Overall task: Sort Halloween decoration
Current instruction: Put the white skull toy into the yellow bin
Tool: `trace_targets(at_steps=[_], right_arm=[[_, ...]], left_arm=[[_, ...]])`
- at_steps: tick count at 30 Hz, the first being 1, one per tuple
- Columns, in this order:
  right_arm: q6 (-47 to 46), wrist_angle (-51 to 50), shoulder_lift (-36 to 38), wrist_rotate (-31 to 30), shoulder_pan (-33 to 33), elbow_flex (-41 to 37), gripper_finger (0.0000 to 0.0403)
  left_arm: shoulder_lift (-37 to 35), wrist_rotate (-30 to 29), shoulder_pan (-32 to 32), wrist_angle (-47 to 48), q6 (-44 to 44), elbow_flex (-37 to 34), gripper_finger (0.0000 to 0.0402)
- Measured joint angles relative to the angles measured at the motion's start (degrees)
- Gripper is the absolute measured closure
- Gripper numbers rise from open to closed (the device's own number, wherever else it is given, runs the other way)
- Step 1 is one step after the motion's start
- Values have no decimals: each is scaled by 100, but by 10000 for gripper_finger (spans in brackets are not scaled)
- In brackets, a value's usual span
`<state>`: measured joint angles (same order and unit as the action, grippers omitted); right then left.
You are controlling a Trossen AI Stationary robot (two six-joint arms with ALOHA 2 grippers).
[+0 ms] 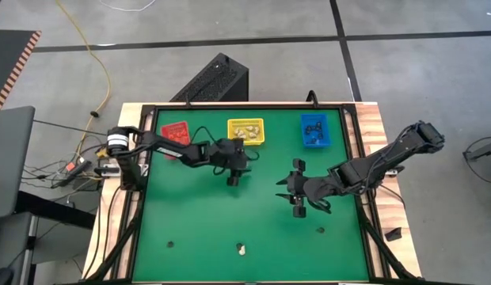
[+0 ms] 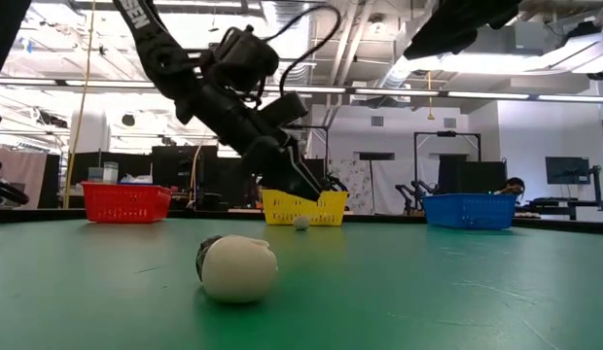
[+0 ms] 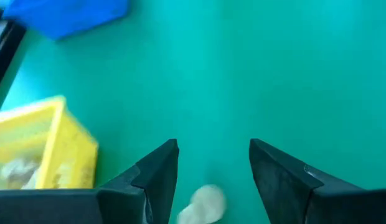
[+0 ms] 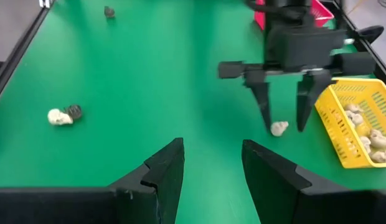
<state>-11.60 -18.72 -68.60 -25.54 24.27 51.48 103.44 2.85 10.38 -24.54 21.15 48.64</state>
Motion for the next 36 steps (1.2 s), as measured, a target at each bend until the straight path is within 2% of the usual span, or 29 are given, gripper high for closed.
trace_targets(at_steps=[5,10,22,26,36], right_arm=[[0,-14,0,2,2,0,211],[-4,14,0,0,1,0,211],[-4,29,0,0,2,0,211],[-4,29,0,0,2,0,211],[-9,31,0,0,2,0,211]], left_arm=[[275,466,344,12,-218,-4,215],[703,506,377,-322,-191,-4,215],[656,500,377,-133,-343,0,218],[637,472,375,-76,-395,0,238],[621,437,371,60,-440,-1,328]])
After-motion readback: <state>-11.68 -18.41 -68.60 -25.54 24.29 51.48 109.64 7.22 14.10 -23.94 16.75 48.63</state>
